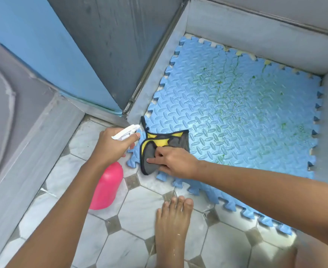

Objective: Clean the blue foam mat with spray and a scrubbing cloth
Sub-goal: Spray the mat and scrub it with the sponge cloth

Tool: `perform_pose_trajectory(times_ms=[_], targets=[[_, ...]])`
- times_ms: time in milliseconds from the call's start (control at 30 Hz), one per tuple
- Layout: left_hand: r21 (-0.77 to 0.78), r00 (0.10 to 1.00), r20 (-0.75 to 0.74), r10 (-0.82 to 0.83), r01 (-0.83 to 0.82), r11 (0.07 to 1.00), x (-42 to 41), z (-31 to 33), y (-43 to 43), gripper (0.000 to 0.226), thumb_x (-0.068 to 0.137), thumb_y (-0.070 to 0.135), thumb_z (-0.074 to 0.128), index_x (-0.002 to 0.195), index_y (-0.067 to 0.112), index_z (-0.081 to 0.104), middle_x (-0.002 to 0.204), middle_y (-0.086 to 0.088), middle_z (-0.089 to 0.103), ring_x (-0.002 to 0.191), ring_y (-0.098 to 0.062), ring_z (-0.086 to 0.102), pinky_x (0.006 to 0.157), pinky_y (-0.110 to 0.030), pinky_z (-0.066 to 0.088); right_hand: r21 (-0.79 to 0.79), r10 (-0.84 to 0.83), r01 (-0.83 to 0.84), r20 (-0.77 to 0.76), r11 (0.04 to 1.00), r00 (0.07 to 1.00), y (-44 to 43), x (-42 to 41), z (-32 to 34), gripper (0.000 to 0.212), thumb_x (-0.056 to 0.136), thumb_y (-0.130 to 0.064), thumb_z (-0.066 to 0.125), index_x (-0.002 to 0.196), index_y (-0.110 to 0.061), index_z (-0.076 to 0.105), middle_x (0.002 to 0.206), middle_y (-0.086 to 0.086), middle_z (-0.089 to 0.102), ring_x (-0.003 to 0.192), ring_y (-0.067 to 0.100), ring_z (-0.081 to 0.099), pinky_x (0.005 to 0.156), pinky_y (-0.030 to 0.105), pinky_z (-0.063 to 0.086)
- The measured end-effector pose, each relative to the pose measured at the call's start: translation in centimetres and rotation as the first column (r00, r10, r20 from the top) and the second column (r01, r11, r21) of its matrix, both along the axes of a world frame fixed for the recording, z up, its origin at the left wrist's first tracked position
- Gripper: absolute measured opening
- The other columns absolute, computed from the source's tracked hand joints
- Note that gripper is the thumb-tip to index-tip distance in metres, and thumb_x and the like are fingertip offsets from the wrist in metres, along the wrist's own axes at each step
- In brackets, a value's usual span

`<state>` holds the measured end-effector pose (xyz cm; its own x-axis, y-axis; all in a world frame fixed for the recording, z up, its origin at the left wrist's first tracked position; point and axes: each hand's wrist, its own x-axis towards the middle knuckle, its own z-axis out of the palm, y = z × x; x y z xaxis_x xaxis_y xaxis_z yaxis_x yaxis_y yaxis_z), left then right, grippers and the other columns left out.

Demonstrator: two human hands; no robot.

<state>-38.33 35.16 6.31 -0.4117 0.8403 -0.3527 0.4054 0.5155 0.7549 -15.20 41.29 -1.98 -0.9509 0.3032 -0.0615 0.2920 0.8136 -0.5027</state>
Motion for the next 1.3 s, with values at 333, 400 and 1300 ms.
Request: perform_pose_trajectory(times_ms=[333,400,1300], targets=[[-0.018,0.999,0.045,0.021,-0.021,1.000,0.3,0.2,0.2,0.020,0.089,0.025,0.079,0.104,0.012,0.081,0.082,-0.012,0.079,0.070,-0.012,0.069,0.056,-0.042,0.065,0.109,-0.645,0.649,-0.073,0.753,0.761,12.2,-0.3,0.7,0.029,0.098,-0.044,0.054,0.115,-0.029,0.070,0.106,0.006,0.053,0.101,0.028,0.053,0.081,0.042,0.051],[-0.013,0.998,0.057,0.029,-0.028,1.000,0.2,0.2,0.1,0.019,0.089,0.024,0.079,0.104,0.011,0.081,0.083,-0.012,0.079,0.069,-0.009,0.070,0.057,-0.038,0.065,0.111,-0.718,0.725,-0.102,0.680,0.689,10.6,-2.0,0.4,0.026,0.097,-0.041,0.057,0.110,-0.026,0.073,0.102,0.004,0.055,0.099,0.028,0.054,0.080,0.041,0.050],[-0.063,0.969,0.157,-0.193,0.205,0.977,5.1,0.4,2.9,0.025,0.091,0.035,0.077,0.090,0.010,0.080,0.084,-0.011,0.078,0.084,-0.021,0.073,0.062,-0.038,0.065,-0.039,-0.040,0.043,0.093,0.998,0.995,-3.6,7.6,0.8,0.032,0.091,-0.016,0.063,0.121,-0.023,0.069,0.100,0.006,0.058,0.073,0.028,0.064,0.061,0.037,0.054]])
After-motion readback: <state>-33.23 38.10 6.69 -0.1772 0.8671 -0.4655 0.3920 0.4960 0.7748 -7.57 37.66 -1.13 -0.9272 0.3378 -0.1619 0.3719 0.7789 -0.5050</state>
